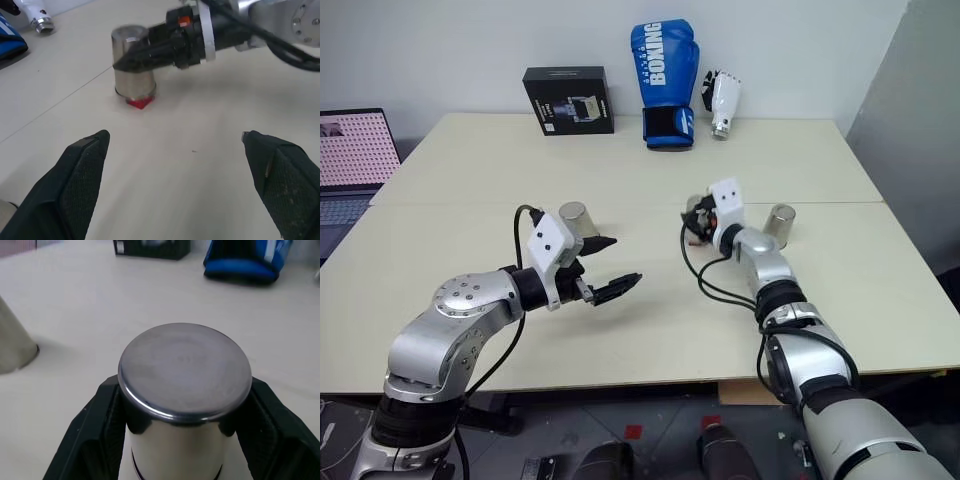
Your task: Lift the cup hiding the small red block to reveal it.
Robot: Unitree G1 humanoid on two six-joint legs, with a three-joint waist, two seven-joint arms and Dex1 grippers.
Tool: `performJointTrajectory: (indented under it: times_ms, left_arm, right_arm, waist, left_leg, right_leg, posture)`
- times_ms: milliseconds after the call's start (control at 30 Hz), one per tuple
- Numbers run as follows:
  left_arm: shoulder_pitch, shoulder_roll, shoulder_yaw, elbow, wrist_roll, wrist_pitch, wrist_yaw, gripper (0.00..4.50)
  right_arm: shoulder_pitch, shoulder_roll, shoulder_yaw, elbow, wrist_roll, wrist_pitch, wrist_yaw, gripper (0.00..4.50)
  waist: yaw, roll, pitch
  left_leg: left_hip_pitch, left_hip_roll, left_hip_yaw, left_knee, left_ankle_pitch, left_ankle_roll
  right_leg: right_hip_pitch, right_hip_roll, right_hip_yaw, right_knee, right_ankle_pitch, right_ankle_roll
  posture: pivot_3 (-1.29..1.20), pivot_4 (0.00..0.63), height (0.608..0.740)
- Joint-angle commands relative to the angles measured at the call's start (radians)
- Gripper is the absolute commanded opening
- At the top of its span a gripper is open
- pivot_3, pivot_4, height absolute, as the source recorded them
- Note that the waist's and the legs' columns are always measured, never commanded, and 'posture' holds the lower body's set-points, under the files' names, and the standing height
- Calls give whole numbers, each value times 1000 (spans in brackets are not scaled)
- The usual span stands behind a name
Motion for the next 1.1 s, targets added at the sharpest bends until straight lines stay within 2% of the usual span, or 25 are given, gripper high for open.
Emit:
performJointTrajectory:
  times_ms: [33, 167, 467, 533, 667, 767, 833, 933, 1000, 1100]
  left_arm:
    - [-9, 15, -16, -19, -7, -25, -14, 4500]
    - [-8, 24, -20, -19, -13, -26, -25, 4500]
    - [-8, 17, -28, -26, -16, -24, -19, 4500]
    - [-11, 17, -28, -22, -16, -27, -19, 4500]
    - [-21, 17, -29, -8, -13, -32, -21, 4500]
    - [-28, 17, -34, 3, -11, -39, -22, 4500]
    - [-32, 18, -36, 8, -10, -41, -24, 4500]
    - [-43, 38, -29, 16, -22, -28, -44, 4500]
    - [-42, 63, -18, 11, -39, -22, -73, 4500]
    - [-37, 97, -11, 12, -48, -21, -99, 4500]
  right_arm:
    - [-62, -49, -45, -99, -13, 20, -105, 2628]
    - [-94, -82, -32, 4, -63, 69, -179, 2628]
    - [-123, -59, -65, 193, -56, 120, -158, 2628]
    - [-117, -62, -61, 206, -64, 118, -156, 3338]
    - [-110, -70, -63, 193, -63, 107, -151, 4351]
    - [-91, -84, -67, 147, -57, 105, -140, 4452]
    - [-67, -99, -65, 72, -52, 134, -122, 4452]
    - [57, -141, -53, -285, -17, 329, -55, 4452]
    - [191, -208, -22, -615, 4, 522, -1, 4452]
    - [324, -290, -24, -939, 44, 735, 27, 4452]
  waist:
    - [0, 0, 0]
    - [0, 0, 0]
    - [-6, 0, 0]
    - [-9, 0, 0]
    - [-11, 0, 0]
    - [-11, 0, 0]
    - [-11, 0, 0]
    - [-5, 0, 0]
    - [4, 0, 0]
    - [10, 1, 0]
  left_leg:
    - [0, 0, 0, 0, 0, 0]
    - [0, 0, 0, 0, 0, 0]
    - [0, 0, 1, 0, 0, 0]
    - [0, 0, 1, 0, 0, 0]
    - [0, 0, 1, 0, 0, 0]
    - [0, 0, 0, 0, 0, 0]
    - [0, 0, 0, 0, 0, 0]
    - [-1, 0, 0, 0, 0, 0]
    - [-1, 0, -1, -1, 0, 0]
    - [-2, 0, -2, -2, 0, 0]
  right_leg:
    - [0, 0, 0, 0, 0, 0]
    - [0, 0, 0, -1, 0, -1]
    - [0, 0, 1, -1, 0, -1]
    - [0, 0, 1, -1, 0, -1]
    - [0, 0, 1, -1, 0, -1]
    - [0, 0, 1, -1, 0, 0]
    - [0, 0, 1, -1, 0, 0]
    - [0, 0, 0, -1, 0, 0]
    - [-1, 0, 0, -1, -1, 0]
    - [-1, 0, -1, -1, -2, -1]
  posture:
    - [0, 150, 740]
    - [0, 150, 740]
    - [0, 150, 740]
    - [0, 150, 740]
    - [0, 150, 740]
    - [0, 150, 740]
    - [0, 150, 740]
    - [0, 150, 740]
    - [0, 150, 740]
    - [0, 150, 740]
